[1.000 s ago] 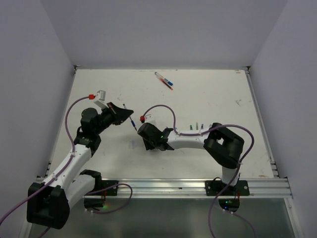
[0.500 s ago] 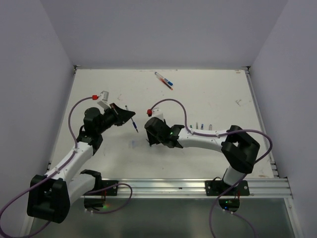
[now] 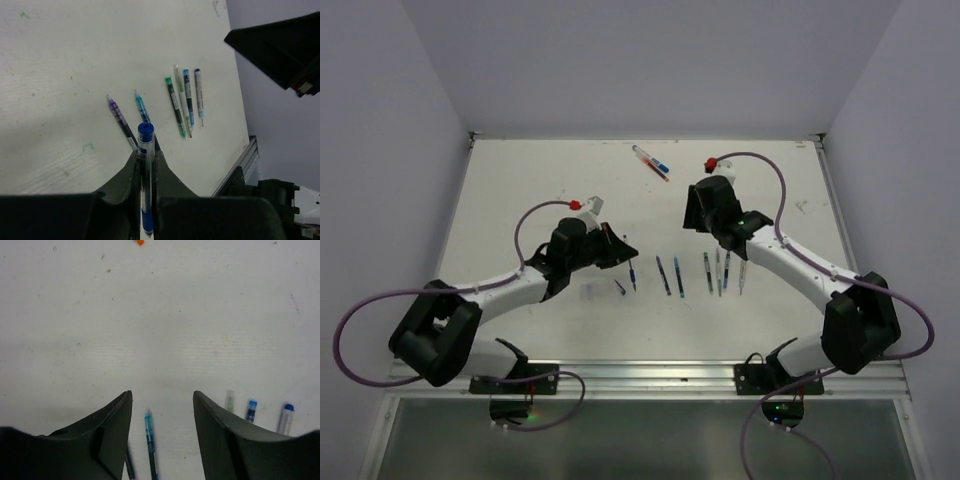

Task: Open the pen caps

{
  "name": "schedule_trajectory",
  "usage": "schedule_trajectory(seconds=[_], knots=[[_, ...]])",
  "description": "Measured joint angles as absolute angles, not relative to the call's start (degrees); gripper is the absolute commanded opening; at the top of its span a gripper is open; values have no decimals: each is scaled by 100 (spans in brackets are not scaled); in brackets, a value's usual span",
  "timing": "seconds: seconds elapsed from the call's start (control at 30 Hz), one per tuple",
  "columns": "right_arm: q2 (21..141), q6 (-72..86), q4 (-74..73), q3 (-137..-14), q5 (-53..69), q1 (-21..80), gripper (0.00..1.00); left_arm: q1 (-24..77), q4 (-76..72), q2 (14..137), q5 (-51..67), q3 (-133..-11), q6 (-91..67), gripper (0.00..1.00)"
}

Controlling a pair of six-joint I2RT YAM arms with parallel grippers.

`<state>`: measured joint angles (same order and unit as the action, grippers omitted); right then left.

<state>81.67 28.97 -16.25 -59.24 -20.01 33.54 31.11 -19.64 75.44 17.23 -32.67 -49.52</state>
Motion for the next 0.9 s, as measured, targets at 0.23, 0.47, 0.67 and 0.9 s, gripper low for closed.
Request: schedule_trajectory(seconds=[0.23, 0.47, 0.67, 0.9], knots=[[8858, 2209, -1566, -6635, -1634, 3096, 55, 3830, -2314, 8635, 1299, -3500, -5229, 1], [10186, 1986, -1367, -7887, -886, 2602, 55, 4010, -2766, 9513, 1166, -3793, -5507, 4], [11590, 1551, -1280, -9369, -458, 2534, 55, 4060, -3020, 10099, 1118, -3999, -5684, 9], [13240, 838, -1485, -11292, -215, 2543, 56, 4093, -3218, 10422, 1002, -4016, -5822, 19]])
